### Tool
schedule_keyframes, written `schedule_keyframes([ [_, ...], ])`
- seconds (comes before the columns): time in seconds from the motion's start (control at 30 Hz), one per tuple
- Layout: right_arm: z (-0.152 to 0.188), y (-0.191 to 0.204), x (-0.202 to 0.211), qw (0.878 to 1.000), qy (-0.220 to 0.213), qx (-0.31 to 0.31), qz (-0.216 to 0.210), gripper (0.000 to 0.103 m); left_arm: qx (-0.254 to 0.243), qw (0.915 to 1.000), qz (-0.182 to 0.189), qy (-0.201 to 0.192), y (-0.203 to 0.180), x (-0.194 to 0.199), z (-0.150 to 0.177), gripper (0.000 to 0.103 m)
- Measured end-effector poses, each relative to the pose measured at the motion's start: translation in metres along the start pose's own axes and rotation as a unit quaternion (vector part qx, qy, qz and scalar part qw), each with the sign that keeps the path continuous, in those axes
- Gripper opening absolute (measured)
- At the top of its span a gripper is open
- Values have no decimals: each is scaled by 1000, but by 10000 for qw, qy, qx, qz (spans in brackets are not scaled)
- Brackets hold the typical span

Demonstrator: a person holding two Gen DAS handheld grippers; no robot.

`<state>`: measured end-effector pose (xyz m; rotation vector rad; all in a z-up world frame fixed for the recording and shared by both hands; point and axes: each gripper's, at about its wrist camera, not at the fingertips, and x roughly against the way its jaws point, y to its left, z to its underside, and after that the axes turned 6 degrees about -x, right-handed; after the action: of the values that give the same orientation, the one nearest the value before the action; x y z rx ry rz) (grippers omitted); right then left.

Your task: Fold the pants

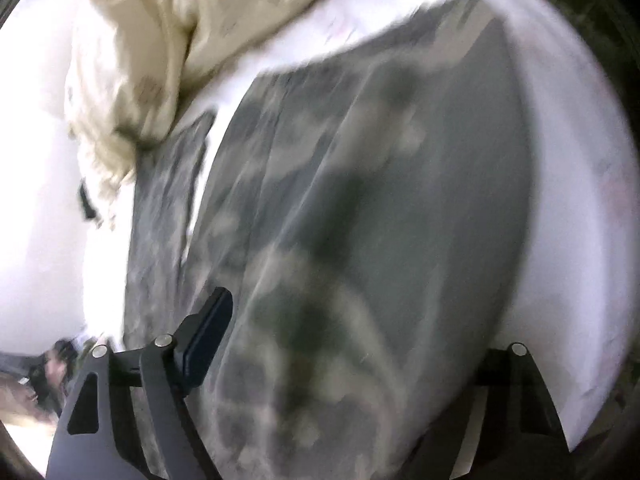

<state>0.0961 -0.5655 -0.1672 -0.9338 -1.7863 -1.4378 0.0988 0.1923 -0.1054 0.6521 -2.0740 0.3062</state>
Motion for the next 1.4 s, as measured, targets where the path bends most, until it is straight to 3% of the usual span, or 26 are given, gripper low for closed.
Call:
schedule_keyframes([
  [0.03,-3,-3,3,9998,-160,-97,105,73,9,10000,-4,15,0,-1,0,12],
  [0.1,-11,-13,7,9991,-257,-176,270,45,29,10000,-20,50,1,-2,0,12],
  [0.2,-25,-38,19,9974,-422,-502,292,30,72,9999,-2,90,2,-4,0,12],
  [0.23,-25,-39,20,9972,-427,-487,372,22,87,9999,3,105,3,-4,0,12],
  [0.27,-27,-38,24,9971,-481,-409,431,5,98,9999,12,115,3,-4,0,12],
  [0.3,-27,-33,27,9970,-576,-284,438,2,95,9999,19,119,3,-3,0,12],
  [0.5,-25,-2,44,9957,-796,282,393,2,-10,9998,57,169,1,-2,-2,12],
  [0.8,-34,40,75,9941,-938,456,-311,2,-58,9992,82,393,6,2,-9,12],
  [1.03,-46,74,99,9912,-935,459,-817,2,-119,9962,381,780,16,-2,-30,12],
  [1.23,-50,115,130,9794,-885,948,-1549,1,397,9878,971,1150,33,1,-51,12],
  [1.33,-50,137,135,9740,-984,1452,-1433,1,424,9864,1062,1179,31,4,-61,12],
  [1.4,-56,142,124,9768,-835,1395,-1397,1,554,9837,1121,1289,30,-1,-69,12],
])
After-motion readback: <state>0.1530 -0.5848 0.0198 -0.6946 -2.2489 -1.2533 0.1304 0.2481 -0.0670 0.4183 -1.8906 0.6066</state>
